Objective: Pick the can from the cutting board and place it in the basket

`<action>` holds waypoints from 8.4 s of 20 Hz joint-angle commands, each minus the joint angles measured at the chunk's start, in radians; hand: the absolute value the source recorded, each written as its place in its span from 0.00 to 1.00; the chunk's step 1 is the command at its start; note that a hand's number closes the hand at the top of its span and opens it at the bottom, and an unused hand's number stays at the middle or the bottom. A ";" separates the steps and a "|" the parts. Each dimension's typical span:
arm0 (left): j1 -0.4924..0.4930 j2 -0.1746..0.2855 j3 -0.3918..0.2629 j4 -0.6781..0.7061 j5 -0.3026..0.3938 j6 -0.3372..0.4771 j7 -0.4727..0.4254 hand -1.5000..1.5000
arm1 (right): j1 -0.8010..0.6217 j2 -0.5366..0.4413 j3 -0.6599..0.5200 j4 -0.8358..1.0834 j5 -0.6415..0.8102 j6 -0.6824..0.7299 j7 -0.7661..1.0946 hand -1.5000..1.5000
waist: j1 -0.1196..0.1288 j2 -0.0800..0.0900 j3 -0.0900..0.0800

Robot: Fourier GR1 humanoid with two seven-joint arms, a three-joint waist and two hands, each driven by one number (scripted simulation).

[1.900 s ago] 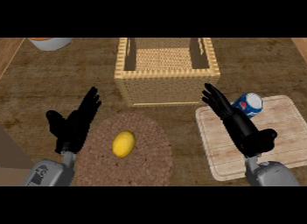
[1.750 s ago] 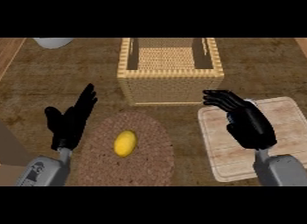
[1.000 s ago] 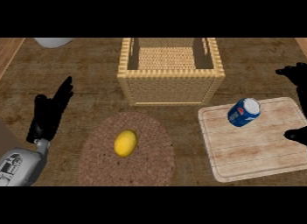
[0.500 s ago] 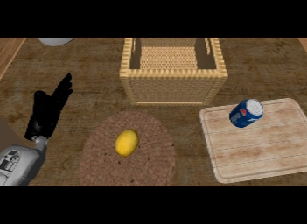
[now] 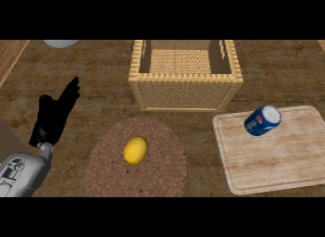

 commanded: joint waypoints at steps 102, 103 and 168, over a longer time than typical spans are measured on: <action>-0.071 -0.184 0.088 0.014 -0.210 -0.180 0.056 0.50 | -0.912 1.064 0.353 0.487 0.663 -1.056 1.329 1.00 | 0.163 0.002 -0.010; -0.054 -0.189 0.081 0.012 -0.211 -0.181 0.043 0.50 | -0.950 1.065 0.362 0.478 0.668 -1.096 1.378 1.00 | 0.169 -0.004 -0.010; 0.062 -0.150 0.227 -0.015 -0.214 -0.183 0.010 0.50 | -1.163 1.047 0.259 1.038 0.696 -1.343 1.423 0.00 | -0.011 -0.007 -0.004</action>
